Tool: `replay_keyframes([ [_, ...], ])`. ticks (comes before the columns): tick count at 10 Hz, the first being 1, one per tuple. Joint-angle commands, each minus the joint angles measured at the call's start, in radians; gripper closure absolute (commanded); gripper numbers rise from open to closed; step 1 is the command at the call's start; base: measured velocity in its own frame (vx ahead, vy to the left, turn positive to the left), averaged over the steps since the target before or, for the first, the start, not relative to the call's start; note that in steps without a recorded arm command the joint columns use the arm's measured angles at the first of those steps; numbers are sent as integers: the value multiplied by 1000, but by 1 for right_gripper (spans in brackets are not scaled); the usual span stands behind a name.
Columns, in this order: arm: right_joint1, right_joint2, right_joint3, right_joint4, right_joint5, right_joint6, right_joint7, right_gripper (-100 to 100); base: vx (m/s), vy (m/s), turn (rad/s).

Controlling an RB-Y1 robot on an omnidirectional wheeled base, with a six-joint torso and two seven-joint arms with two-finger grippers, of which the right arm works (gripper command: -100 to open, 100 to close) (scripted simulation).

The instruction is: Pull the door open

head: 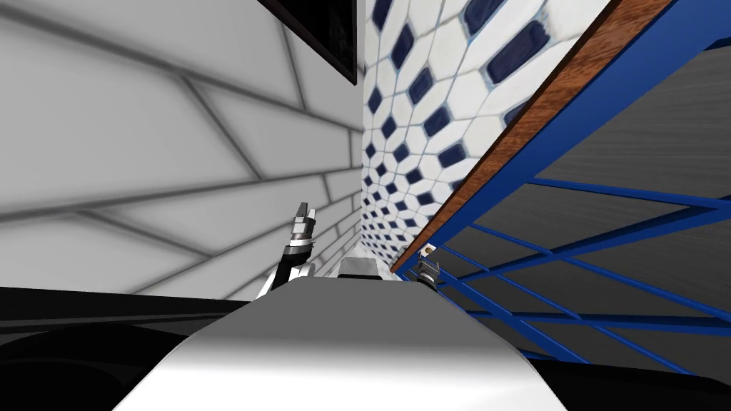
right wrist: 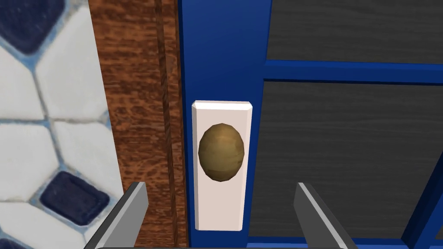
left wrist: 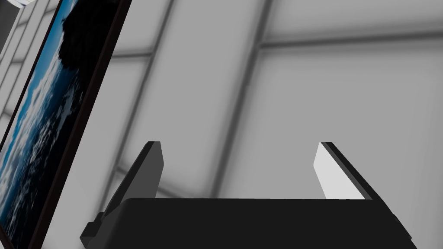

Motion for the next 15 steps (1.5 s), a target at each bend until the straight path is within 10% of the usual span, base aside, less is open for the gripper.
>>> replay_keyframes([
  [1, 3, -23, 3, 28, 0, -14, -32, -100, 103, -2, 9],
  [8, 46, -102, 12, 67, -3, -38, -135, -100, 107, -6, 7],
  [9, 49, -87, 14, 56, -2, -31, -119, -100, 47, 11, -26],
  [10, 49, -87, 14, 56, -2, -31, -119, 100, -22, 11, 20],
  [15, 49, -87, 14, 56, -2, -31, -119, 100, -7, -2, 1],
])
